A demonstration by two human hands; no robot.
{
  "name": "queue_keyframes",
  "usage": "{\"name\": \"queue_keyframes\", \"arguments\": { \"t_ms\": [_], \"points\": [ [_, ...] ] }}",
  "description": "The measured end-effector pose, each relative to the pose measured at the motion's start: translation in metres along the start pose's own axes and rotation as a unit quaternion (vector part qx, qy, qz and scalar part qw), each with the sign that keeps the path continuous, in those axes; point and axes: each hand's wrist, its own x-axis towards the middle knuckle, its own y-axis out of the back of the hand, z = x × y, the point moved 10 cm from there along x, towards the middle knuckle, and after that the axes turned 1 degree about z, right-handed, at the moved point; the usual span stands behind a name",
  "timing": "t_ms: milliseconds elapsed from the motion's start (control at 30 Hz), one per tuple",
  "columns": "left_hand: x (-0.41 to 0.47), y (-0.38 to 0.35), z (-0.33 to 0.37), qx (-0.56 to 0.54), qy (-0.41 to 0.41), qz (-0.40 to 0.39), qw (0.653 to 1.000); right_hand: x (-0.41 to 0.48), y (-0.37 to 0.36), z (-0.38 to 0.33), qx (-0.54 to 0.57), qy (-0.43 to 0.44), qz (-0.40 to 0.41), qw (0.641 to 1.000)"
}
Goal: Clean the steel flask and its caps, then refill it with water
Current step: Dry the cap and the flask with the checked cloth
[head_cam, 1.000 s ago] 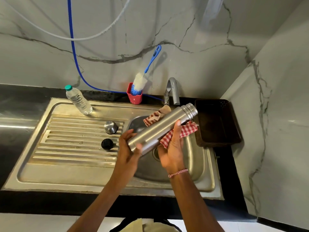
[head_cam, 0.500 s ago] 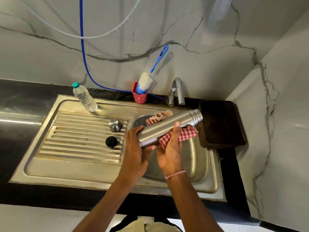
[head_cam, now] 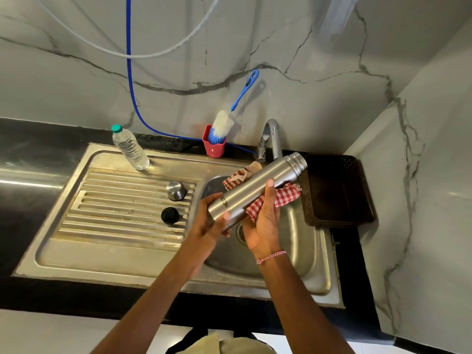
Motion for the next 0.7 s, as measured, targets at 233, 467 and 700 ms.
{"name": "queue_keyframes", "arguments": {
  "t_ms": [233,467,700],
  "points": [
    [-0.001,0.002,-0.004,0.046,-0.039,-0.017,0.998,-0.002,0.012,0.009,-0.015,-0.009,0.037,0.999],
    [-0.003,0.004,-0.031,-0.143,0.116,0.015,0.983,-0.004,0.007,0.011,-0.05,-0.013,0.01,0.999],
    [-0.016,0.002,0.006,0.254,-0.177,0.103,0.945,-0.022,0.002,0.043,0.01,-0.08,0.031,0.996]
  ]
}}
